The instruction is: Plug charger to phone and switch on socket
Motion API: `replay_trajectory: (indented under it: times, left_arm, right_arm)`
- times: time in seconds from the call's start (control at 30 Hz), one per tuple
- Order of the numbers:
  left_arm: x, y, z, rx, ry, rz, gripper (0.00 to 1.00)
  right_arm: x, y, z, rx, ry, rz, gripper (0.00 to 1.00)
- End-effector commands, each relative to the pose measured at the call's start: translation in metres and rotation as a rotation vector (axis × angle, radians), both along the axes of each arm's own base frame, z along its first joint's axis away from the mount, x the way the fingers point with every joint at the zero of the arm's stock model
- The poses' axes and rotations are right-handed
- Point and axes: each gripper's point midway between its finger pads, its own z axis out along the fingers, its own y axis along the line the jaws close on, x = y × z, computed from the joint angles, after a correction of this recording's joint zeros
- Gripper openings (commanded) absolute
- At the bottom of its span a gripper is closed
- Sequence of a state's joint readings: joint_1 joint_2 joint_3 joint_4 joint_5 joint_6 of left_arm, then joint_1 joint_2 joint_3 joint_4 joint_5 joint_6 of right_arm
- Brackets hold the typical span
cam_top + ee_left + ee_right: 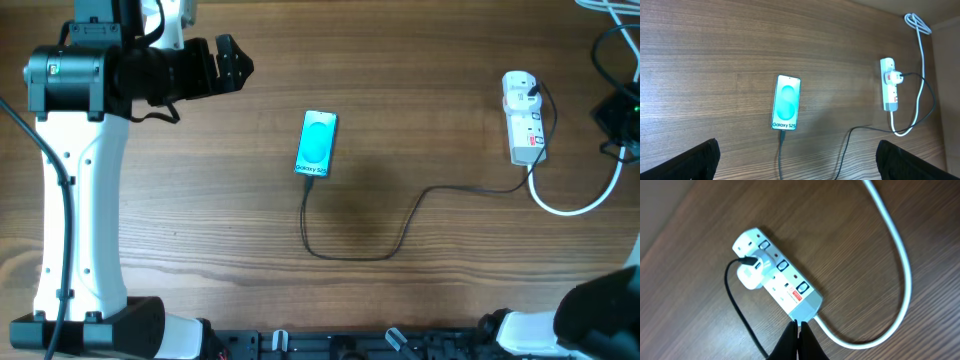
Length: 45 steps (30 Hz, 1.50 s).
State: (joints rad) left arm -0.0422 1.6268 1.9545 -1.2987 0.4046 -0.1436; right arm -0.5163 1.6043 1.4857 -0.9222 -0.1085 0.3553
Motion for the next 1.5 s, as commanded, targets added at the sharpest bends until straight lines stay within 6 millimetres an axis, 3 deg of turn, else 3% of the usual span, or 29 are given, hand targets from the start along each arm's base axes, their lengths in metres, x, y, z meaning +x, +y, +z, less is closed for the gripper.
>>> replay_trajectory:
  times: [0.0, 0.13, 0.27, 0.53, 0.73, 0.97, 1.2, 1.47]
  left_arm:
    - [0.0, 0.002, 0.001, 0.01, -0.008, 0.003, 1.0]
    - [0.0, 0.002, 0.001, 0.01, -0.008, 0.003, 1.0]
    - [0.0, 0.002, 0.001, 0.01, -0.008, 0.003, 1.0]
    - [0.0, 0.002, 0.001, 0.01, -0.008, 0.003, 1.0]
    - [0.0, 0.002, 0.001, 0.01, -0.007, 0.003, 1.0]
    - [0.0, 0.002, 0.001, 0.01, -0.008, 0.002, 1.0]
    - [0.0, 0.002, 0.001, 0.01, -0.008, 0.003, 1.0]
    - [0.0, 0.002, 0.001, 0.01, -0.008, 0.003, 1.0]
  right_arm:
    - [0.007, 0.003, -0.014, 0.056, 0.004, 0.011, 0.04]
    - [0.025, 0.012, -0.031, 0.13, -0.021, 0.08, 0.04]
    - [0.031, 0.015, -0.059, 0.186, 0.021, 0.098, 0.04]
    - [0.032, 0.017, -0.091, 0.228, 0.088, 0.113, 0.04]
    - [0.023, 0.027, -0.127, 0.258, 0.113, 0.119, 0.04]
    - [0.032, 0.034, -0.167, 0.25, -0.027, 0.137, 0.04]
    - [0.05, 0.024, -0.168, 0.189, -0.141, 0.13, 0.04]
    - [0.052, 0.023, -0.184, 0.217, -0.128, 0.102, 0.04]
